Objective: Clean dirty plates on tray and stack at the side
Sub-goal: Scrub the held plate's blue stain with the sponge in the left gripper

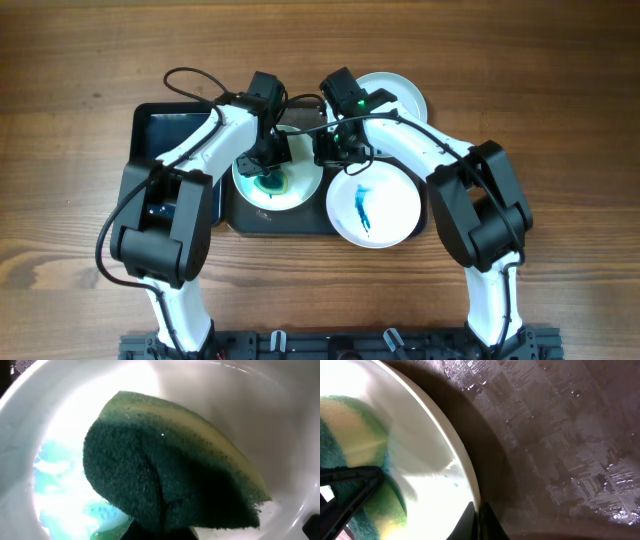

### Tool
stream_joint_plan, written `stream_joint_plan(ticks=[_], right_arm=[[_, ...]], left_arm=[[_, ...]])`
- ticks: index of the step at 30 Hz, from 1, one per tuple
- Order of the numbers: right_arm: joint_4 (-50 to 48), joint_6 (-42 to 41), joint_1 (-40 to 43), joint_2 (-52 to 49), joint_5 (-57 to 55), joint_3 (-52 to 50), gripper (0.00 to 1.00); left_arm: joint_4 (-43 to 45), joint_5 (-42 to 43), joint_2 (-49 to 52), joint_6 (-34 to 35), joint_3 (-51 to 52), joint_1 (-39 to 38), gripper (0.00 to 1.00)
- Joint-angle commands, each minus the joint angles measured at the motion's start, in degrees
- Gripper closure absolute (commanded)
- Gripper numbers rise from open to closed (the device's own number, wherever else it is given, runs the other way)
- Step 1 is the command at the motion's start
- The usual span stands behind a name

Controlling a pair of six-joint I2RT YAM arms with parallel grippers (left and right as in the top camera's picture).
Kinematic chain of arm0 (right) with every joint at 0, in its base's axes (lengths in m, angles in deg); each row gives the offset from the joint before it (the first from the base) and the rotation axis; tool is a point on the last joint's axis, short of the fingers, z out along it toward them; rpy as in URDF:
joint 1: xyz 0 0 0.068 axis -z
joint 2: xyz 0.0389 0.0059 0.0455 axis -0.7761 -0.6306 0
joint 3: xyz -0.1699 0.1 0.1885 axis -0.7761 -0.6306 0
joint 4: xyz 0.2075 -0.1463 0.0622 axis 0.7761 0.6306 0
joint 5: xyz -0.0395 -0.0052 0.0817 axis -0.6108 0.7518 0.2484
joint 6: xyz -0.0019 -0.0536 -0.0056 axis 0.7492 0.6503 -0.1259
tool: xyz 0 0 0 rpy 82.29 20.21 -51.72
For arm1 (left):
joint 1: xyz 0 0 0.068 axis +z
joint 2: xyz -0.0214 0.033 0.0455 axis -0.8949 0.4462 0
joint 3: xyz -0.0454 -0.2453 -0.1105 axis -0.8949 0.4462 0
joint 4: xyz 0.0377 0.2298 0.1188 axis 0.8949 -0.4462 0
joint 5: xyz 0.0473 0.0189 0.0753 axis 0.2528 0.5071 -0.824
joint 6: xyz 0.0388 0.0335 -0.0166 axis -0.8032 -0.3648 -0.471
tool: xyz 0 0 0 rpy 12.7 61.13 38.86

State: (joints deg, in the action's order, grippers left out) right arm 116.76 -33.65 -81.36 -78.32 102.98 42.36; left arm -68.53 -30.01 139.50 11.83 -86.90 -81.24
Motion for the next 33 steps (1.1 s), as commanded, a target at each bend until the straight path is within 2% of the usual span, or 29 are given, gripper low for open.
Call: stream_joint_plan(ticks=[1,3,4,7,10,13,15,19,22,24,28,30,33], right_arm=[[-0.6,0.7,1.0,-1.6,3.5,-1.0,0.96],[-1.0,0.6,1.7,-1.6,4.2,-1.6,0.96],[-1.2,0.6,2.1,-1.6,4.7,-1.8,0.96],[-1.1,0.7,2.5,-1.6,4.9,-1.9,0.96],[-1.2,0.6,2.5,-1.6,5.0,-2.2,0.96],[-1.3,0.0,2.6,-1.6,5.0,-2.7,0.96],[-1.3,-0.1,2.6,-1.6,5.0,-2.8,0.96],[-1.4,-0.3,2.7,-1.6,5.0,-2.8,0.96],[-1.6,-0.3,2.7,-1.6,5.0,-2.8,0.96],[-1.6,-0.3,2.7,-1.6,5.0,-2.8,0.96],[-1.6,0.0,2.7,-1.6,5.2,-2.8,0.96],[-1.6,0.4,2.7,-1.6,5.1,-2.8,0.96],[-1.6,0.6,2.7,-1.6,5.1,-2.8,0.96]], left_arm=[[1.8,15.6,3.0,-13.6,0.5,-0.2,0.96],[1.4,21.7,3.0,-18.4,0.5,-0.2,0.96],[1.3,20.9,3.0,-18.1,0.5,-0.2,0.96],[0.8,7.0,3.0,-8.2,0.3,0.2,0.96],[-3.3,-7.3,2.8,2.5,-1.6,0.6,0.96],[-8.2,-17.5,2.5,11.1,-3.7,0.8,0.96],[-9.4,-20.3,2.4,12.8,-4.3,0.8,0.96],[-9.5,-18.7,2.5,13.7,-4.1,0.6,0.96],[-8.0,-12.9,2.5,13.1,-4.1,-0.2,0.96],[-5.6,-7.1,2.5,9.2,-4.0,-0.9,0.96],[1.2,8.4,2.5,-3.7,-4.0,-3.2,0.96],[3.2,9.5,2.5,-6.2,-4.0,-4.3,0.96],[4.3,5.6,2.5,-5.1,-4.0,-4.7,0.96]])
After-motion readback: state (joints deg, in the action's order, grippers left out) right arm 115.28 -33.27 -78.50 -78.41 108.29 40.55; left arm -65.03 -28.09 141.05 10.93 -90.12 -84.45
